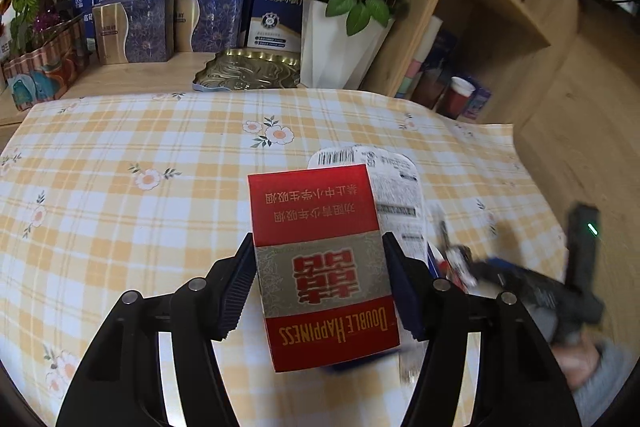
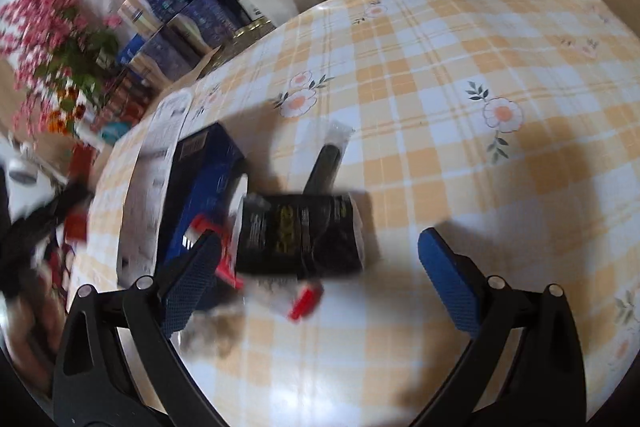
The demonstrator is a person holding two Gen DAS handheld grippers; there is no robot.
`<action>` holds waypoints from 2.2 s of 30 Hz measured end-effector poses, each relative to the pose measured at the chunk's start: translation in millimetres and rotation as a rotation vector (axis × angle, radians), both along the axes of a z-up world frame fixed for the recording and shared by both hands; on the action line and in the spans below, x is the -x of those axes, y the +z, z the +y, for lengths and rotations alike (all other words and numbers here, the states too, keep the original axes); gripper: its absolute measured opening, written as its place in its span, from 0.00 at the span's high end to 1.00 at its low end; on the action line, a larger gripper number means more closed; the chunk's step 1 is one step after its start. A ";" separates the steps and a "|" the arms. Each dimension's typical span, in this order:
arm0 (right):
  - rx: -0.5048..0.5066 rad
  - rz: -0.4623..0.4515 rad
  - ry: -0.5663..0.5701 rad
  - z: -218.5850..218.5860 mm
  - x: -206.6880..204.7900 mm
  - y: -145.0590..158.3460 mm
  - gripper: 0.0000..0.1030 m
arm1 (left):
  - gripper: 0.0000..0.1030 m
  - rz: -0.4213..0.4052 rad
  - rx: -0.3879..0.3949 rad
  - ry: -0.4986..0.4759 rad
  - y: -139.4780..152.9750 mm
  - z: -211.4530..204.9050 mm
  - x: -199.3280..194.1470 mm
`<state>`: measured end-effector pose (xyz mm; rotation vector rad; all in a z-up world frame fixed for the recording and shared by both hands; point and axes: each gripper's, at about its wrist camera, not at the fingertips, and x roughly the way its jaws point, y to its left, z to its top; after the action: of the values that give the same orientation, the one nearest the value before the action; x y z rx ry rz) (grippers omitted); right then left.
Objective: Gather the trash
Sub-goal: 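Grasp the red Double Happiness box with the left gripper while the right grasps the black Face tissue pack, then lift the cigarette box and tissue pack off the table with both grippers, then open both grippers over the bin to drop the box and tissue pack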
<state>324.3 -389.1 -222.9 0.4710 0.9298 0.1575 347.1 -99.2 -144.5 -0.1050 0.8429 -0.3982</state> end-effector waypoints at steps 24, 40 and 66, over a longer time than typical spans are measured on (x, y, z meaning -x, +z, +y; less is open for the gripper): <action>0.097 -0.140 0.018 22.4 76.5 48.1 0.37 | 0.42 -0.049 0.050 -0.058 6.1 45.2 128.9; 0.187 -0.261 0.150 100.2 224.3 91.4 0.37 | 0.42 -0.096 0.024 -0.109 14.6 99.8 237.4; 0.219 -0.092 0.271 173.4 301.2 -5.8 0.37 | 0.43 -0.051 0.064 -0.085 -41.1 125.2 303.6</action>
<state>23.1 -215.8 -228.7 0.1326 0.9057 0.3171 43.6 26.0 -185.6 -0.1179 0.7864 -0.5055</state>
